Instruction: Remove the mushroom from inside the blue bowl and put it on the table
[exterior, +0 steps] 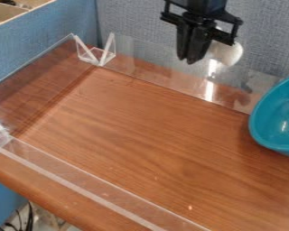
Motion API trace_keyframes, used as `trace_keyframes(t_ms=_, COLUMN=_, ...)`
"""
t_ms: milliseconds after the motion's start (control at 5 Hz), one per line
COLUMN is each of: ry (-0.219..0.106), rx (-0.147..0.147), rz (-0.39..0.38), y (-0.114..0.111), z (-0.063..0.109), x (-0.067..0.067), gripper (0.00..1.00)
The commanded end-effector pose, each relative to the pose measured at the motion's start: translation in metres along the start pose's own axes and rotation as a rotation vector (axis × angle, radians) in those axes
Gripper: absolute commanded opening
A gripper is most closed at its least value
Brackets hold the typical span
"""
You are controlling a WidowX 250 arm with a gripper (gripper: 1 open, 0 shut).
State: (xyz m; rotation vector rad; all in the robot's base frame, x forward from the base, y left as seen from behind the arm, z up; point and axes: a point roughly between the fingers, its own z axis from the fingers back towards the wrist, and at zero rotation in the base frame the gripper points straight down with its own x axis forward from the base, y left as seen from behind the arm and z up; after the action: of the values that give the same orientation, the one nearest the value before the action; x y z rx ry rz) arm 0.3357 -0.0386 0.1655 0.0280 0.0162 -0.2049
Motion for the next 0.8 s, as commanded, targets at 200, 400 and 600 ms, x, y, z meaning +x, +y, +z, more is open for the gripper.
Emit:
trace_keyframes(t_ms=200, ry=-0.02, rx=0.027, rz=0.031, y=0.04, z=0.019, x=-0.044, gripper=0.0)
trace_keyframes(t_ms=400, ry=0.034, rx=0.038, rz=0.064, y=0.07, z=0.002, x=-0.065, gripper=0.0)
trace_keyframes(t_ms=600, ry=0.089, rx=0.05, rz=0.054, y=0.079, z=-0.016, x=-0.084, gripper=0.0)
